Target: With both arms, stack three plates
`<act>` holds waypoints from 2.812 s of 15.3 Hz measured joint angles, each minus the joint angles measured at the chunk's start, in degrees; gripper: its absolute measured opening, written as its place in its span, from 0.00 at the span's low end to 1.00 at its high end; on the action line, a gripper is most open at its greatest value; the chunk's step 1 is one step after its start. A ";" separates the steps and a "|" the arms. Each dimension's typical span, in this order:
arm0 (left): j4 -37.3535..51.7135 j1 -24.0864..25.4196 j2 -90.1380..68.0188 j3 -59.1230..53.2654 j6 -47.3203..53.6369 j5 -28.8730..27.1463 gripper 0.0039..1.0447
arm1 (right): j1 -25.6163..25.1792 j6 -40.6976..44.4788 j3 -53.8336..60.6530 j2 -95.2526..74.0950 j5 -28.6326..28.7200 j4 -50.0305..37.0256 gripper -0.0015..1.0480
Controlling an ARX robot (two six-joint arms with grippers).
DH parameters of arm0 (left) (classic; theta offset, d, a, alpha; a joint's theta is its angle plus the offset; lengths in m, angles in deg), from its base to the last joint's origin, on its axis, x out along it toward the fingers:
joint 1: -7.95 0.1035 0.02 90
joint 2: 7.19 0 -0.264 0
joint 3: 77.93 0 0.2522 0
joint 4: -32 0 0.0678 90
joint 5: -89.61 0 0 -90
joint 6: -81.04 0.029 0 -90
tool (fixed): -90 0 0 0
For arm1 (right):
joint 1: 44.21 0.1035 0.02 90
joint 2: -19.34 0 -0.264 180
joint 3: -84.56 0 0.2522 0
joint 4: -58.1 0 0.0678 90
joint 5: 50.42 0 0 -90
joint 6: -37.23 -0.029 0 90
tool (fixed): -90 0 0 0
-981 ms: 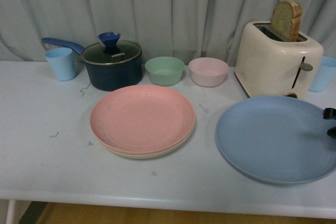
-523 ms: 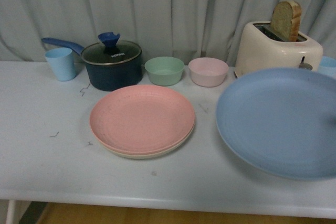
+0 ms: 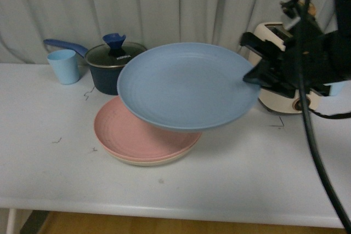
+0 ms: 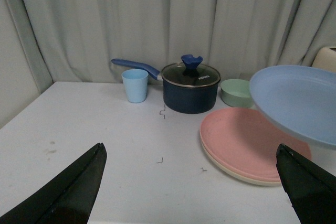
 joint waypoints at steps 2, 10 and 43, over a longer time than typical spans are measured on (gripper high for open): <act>0.00 0.00 0.00 0.00 0.00 0.00 0.94 | 3.56 -2.71 -10.88 -8.48 -2.84 3.06 0.03; 0.00 0.00 0.02 -0.02 0.00 0.00 0.94 | 8.39 -3.85 -24.59 -20.37 -6.86 11.78 0.03; 0.00 0.00 0.00 0.00 0.00 0.02 0.94 | -11.30 28.35 59.08 56.76 -18.08 -37.09 0.02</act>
